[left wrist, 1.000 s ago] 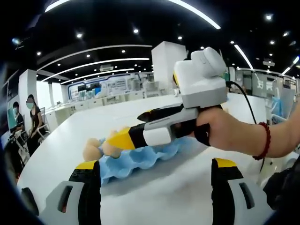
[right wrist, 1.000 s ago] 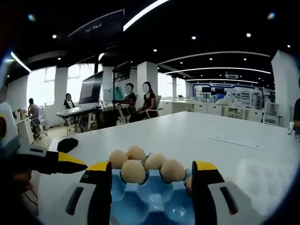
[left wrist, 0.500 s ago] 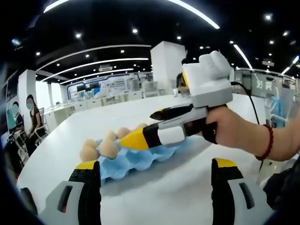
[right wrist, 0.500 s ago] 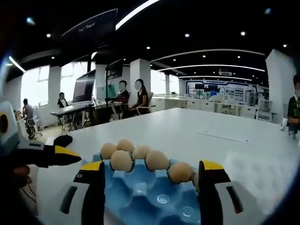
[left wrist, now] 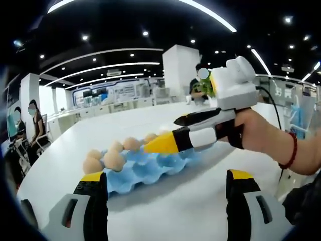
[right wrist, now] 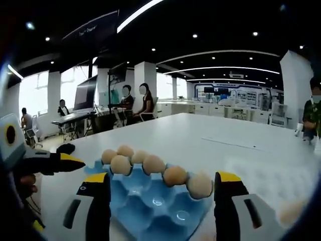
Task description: Place the egg into an empty slot of the egg tray after lifting it from the table, then release the egg inside the slot.
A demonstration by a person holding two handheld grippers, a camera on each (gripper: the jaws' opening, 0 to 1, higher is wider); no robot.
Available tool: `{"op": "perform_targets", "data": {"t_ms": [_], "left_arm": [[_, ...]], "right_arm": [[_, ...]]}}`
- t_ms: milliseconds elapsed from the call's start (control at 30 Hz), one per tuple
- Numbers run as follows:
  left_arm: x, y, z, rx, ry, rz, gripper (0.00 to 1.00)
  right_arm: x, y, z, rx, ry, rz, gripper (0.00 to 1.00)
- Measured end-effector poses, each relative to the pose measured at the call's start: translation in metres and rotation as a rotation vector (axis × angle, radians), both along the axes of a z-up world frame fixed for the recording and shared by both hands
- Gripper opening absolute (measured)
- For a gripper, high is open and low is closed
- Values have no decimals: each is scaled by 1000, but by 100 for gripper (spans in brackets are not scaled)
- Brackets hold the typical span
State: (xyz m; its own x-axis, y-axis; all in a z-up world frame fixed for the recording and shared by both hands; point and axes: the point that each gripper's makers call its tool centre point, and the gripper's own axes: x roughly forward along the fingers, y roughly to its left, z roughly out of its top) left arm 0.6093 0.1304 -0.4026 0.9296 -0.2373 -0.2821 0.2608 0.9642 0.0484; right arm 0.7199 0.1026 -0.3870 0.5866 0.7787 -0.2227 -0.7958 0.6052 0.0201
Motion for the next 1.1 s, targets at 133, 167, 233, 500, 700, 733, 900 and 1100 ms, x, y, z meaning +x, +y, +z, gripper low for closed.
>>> {"op": "perform_targets", "data": {"t_ms": [133, 167, 233, 500, 700, 733, 900, 1100], "left_arm": [[0, -3, 4, -12, -15, -5, 100], [0, -4, 4, -9, -17, -5, 100], [0, -4, 5, -2, -17, 0, 100], [1, -9, 6, 6, -21, -12, 100], [1, -12, 6, -2, -25, -20, 100], [1, -12, 6, -1, -24, -20, 100], [2, -11, 4, 13, -14, -16, 100], [4, -16, 5, -4, -27, -25, 100]], "right_arm": [[5, -19, 4, 18, 1, -47, 88], [6, -22, 5, 18, -1, -49, 88], [6, -29, 5, 23, -2, -66, 88], [9, -47, -1, 4, 2, -92, 87], [16, -65, 1, 8, 4, -131, 85], [18, -69, 2, 16, 7, -142, 84], [23, -89, 1, 33, 16, -193, 82], [31, -110, 7, 109, 54, -230, 82]]}}
